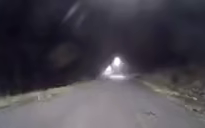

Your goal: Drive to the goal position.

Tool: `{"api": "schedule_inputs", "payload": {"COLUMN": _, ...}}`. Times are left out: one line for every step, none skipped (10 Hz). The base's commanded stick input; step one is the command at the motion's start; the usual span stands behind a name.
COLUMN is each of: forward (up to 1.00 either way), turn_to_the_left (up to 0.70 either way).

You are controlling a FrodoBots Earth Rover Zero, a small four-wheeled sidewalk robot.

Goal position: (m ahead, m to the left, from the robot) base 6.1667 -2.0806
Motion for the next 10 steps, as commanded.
{"api": "schedule_inputs", "payload": {"forward": 0.68, "turn_to_the_left": -0.07}}
{"api": "schedule_inputs", "payload": {"forward": 0.68, "turn_to_the_left": -0.07}}
{"api": "schedule_inputs", "payload": {"forward": 0.68, "turn_to_the_left": -0.08}}
{"api": "schedule_inputs", "payload": {"forward": 0.68, "turn_to_the_left": -0.05}}
{"api": "schedule_inputs", "payload": {"forward": 0.68, "turn_to_the_left": -0.04}}
{"api": "schedule_inputs", "payload": {"forward": 0.75, "turn_to_the_left": -0.04}}
{"api": "schedule_inputs", "payload": {"forward": 0.75, "turn_to_the_left": -0.01}}
{"api": "schedule_inputs", "payload": {"forward": 0.88, "turn_to_the_left": -0.01}}
{"api": "schedule_inputs", "payload": {"forward": 0.88, "turn_to_the_left": -0.11}}
{"api": "schedule_inputs", "payload": {"forward": 0.88, "turn_to_the_left": -0.12}}
